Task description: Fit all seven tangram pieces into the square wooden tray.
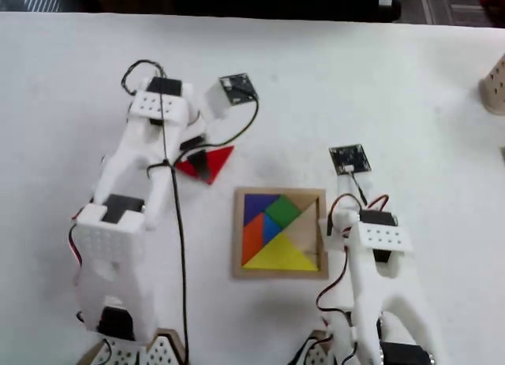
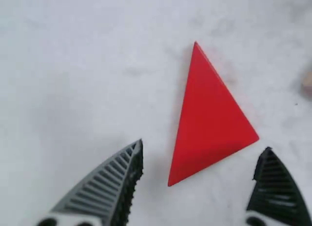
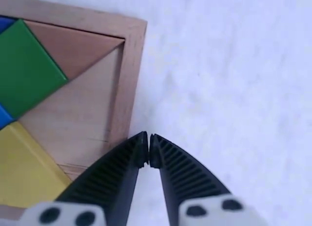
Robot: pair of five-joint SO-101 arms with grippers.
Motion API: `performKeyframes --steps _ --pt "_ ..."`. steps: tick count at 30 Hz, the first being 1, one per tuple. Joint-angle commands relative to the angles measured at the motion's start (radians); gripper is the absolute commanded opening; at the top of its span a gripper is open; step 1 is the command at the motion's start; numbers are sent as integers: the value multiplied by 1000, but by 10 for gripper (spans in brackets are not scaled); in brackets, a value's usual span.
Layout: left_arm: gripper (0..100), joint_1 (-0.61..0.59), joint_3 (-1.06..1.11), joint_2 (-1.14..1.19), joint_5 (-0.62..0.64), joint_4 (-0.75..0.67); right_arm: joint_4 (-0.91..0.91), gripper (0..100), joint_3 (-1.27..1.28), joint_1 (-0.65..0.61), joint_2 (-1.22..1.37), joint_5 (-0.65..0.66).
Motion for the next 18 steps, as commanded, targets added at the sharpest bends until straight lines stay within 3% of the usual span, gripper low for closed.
performKeyframes --steps 1,18 --pt "353 41 -107 18 20 15 -18 18 -41 4 2 28" --pt "352 -15 -394 302 -29 92 -21 18 -40 -2 2 23"
